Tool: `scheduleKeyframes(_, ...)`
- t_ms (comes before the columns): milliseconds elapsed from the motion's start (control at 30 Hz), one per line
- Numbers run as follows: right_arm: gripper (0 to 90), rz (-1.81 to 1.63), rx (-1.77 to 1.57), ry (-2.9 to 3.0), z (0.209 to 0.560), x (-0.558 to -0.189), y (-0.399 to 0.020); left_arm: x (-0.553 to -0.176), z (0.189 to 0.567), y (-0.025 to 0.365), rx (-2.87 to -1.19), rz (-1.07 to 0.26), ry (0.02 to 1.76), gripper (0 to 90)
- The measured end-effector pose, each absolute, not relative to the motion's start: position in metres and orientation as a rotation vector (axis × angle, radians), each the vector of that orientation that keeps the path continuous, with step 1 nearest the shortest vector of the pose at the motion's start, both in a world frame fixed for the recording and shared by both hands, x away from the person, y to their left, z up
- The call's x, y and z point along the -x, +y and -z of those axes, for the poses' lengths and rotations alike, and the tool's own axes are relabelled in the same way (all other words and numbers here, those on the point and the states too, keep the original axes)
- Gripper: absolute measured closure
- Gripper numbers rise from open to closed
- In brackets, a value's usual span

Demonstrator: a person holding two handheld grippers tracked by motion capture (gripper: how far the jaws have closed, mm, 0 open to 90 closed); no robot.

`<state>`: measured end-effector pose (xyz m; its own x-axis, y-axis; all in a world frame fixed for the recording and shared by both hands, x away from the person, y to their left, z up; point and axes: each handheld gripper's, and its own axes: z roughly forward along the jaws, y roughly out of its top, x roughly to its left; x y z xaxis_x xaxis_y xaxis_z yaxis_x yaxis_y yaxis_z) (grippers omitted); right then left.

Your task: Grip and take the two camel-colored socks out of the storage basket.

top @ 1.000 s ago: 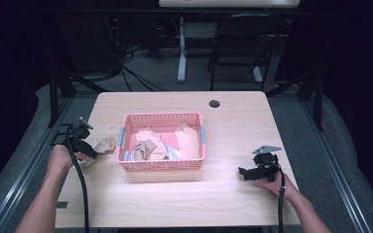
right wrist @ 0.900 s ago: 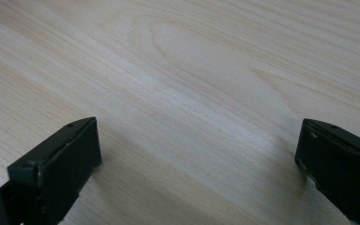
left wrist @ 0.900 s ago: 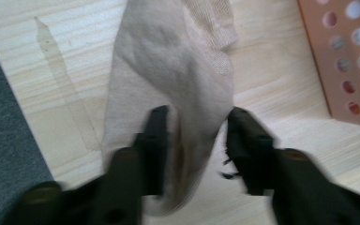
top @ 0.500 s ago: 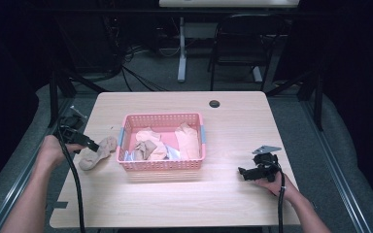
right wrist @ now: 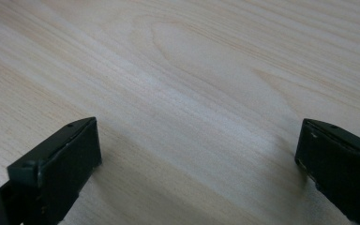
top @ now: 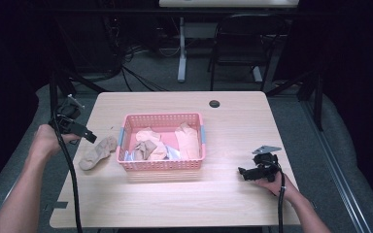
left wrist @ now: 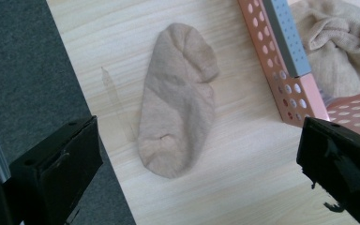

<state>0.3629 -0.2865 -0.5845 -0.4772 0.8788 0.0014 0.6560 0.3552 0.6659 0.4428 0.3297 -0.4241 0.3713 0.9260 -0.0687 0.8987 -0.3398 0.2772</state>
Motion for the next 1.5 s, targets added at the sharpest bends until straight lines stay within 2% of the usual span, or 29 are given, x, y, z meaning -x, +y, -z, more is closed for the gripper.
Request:
scheduleKeyframes(700, 0.0, -0.862, -1.351, 2.269, 0.584, -0.363, -0.286, -0.452, 0.401, 0.285, -2.427, -0.22, 1.466, 0.0)
scheduleKeyframes(1500, 0.0, -0.863, -1.353, 2.267, 0.584, -0.363, -0.286, -0.468, 0.408, 0.21, -2.528, -0.174, 1.294, 0.1)
